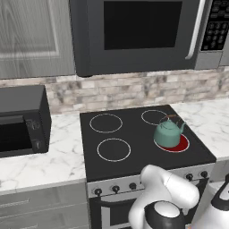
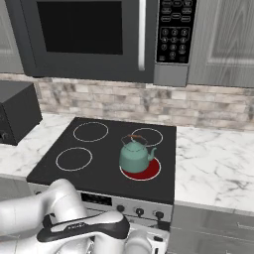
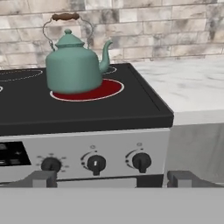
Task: Lower the heat of the kettle.
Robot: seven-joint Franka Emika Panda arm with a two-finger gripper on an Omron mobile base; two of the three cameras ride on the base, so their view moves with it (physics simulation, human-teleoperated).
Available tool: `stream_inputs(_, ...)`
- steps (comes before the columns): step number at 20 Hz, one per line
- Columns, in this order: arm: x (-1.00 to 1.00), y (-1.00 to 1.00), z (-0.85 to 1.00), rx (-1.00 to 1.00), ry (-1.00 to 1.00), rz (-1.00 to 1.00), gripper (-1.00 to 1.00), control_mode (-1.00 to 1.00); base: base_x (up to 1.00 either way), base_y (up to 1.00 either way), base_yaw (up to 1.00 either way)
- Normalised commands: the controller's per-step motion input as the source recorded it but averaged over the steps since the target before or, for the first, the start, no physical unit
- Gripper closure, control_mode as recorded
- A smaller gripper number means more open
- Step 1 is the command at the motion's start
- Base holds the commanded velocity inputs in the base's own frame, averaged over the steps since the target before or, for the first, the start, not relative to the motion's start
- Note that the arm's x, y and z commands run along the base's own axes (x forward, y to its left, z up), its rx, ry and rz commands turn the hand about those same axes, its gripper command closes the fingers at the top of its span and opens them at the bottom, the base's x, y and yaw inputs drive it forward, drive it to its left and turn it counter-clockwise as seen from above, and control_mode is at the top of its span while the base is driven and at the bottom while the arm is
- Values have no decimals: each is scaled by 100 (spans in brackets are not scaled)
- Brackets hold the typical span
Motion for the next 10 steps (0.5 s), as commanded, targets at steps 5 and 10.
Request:
stream_inputs(5,6,-3,0,0,-5,0,-100,-100,0,0,0)
stream_inputs(10,11,0,0,0,-3,0,-100,-100,0,0,0)
